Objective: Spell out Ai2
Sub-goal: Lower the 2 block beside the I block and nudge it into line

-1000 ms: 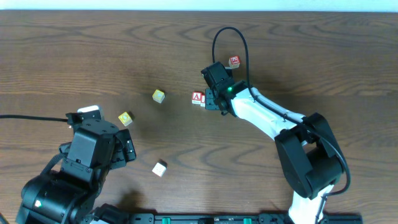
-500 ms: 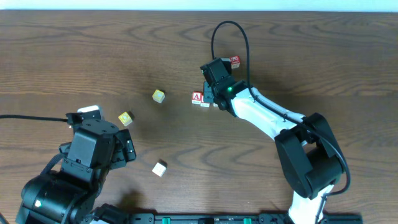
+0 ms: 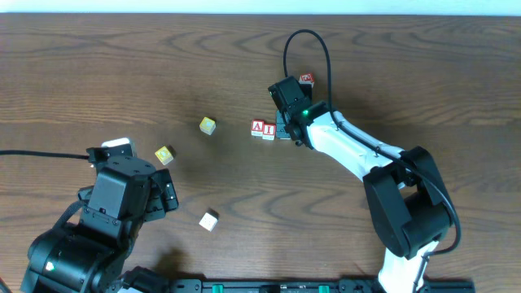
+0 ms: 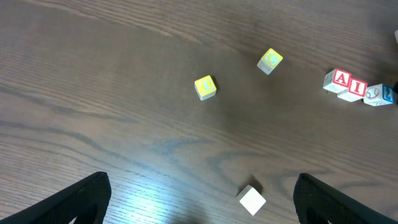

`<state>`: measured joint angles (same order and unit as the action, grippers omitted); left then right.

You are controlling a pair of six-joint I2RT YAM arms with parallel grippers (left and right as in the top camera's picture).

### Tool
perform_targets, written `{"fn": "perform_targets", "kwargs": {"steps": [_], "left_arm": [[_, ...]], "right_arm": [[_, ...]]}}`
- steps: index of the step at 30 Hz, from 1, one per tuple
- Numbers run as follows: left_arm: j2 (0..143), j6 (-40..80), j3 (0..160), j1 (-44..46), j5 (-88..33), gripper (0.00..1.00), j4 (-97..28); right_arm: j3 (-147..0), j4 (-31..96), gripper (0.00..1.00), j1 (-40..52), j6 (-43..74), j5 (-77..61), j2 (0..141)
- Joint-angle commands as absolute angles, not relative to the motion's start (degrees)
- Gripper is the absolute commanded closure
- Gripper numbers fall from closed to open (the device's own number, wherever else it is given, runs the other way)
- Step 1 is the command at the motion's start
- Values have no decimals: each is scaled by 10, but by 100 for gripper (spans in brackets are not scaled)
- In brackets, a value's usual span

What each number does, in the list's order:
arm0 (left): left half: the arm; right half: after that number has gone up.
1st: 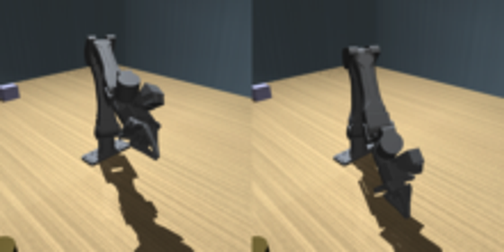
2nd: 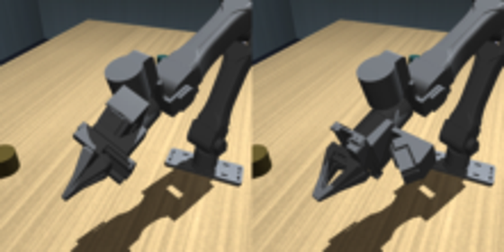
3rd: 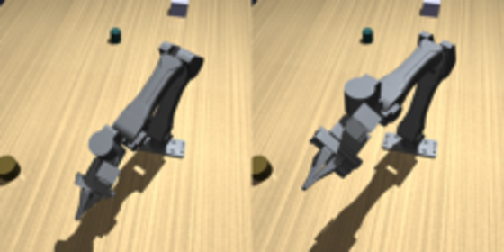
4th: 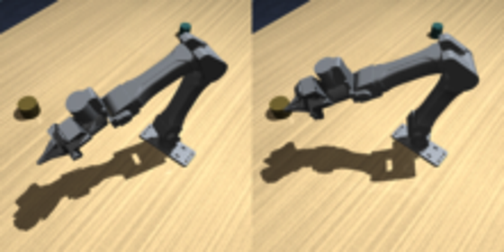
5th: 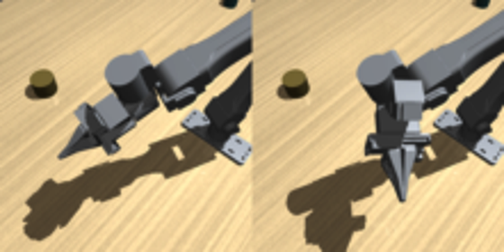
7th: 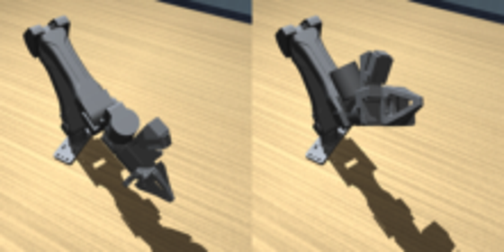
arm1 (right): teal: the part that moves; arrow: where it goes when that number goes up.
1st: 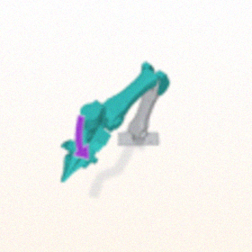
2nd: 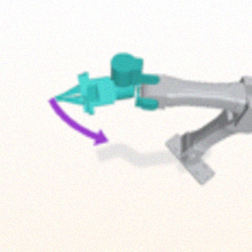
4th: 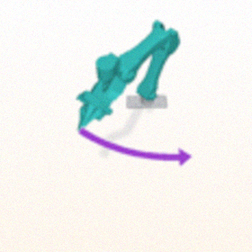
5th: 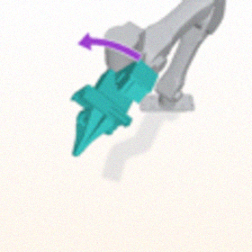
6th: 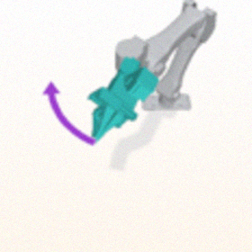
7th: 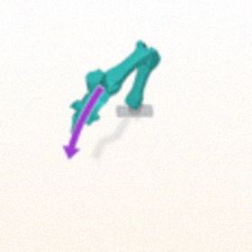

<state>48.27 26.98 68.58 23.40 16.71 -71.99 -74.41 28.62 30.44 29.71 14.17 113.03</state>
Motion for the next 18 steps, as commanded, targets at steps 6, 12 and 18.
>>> {"fn": "perform_targets", "kwargs": {"steps": [6, 12, 18], "left_arm": [[484, 266, 686, 233, 169, 5, -721], [484, 266, 686, 233, 169, 5, -721], [484, 266, 686, 233, 170, 5, -720]], "right_arm": [[-750, 287, 98, 302, 302, 146, 1135], [-750, 295, 99, 302, 302, 146, 1135], [-750, 333, 98, 302, 318, 138, 1135]]}}
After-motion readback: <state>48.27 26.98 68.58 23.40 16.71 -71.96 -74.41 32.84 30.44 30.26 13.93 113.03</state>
